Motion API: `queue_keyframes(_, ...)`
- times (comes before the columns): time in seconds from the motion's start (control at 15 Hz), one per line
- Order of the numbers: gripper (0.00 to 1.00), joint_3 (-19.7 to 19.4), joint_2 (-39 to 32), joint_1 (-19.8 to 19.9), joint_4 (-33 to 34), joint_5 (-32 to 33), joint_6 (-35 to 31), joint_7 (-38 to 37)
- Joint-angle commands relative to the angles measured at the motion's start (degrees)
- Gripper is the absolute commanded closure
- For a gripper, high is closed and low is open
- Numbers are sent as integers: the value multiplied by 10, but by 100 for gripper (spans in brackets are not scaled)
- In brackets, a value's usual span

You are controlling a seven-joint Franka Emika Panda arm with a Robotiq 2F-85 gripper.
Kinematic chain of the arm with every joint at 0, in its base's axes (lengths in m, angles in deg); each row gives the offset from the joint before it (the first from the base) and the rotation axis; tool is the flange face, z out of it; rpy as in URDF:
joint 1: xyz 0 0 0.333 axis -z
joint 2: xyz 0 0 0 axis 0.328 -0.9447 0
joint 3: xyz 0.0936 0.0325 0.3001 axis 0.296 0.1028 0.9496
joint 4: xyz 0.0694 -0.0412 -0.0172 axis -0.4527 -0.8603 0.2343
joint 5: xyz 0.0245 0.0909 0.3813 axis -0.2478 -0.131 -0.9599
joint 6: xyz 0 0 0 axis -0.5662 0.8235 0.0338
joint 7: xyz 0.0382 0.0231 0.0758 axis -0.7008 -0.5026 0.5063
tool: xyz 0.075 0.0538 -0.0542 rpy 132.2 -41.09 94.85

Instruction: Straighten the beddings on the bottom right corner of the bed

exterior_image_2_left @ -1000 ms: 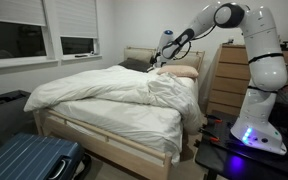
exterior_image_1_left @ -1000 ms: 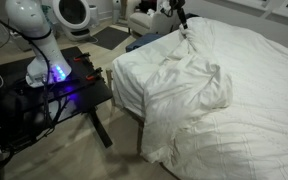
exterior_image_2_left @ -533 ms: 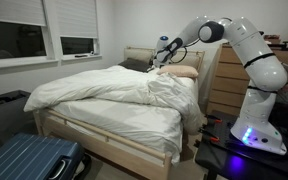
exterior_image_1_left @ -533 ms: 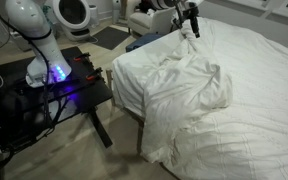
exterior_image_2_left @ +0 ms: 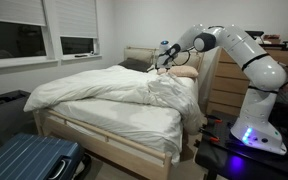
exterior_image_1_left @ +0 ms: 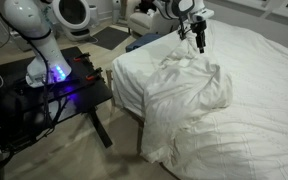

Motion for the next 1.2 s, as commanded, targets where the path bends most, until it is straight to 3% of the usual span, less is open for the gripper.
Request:
queue_keyframes(0.0,0,-16,-33,14,42,-3,46,-38)
queue_keyframes(0.4,0,-34,-66,27,50,-7,59,-90)
queue_keyframes(1.13,0,-25,-74,37,42,-8,185,-88)
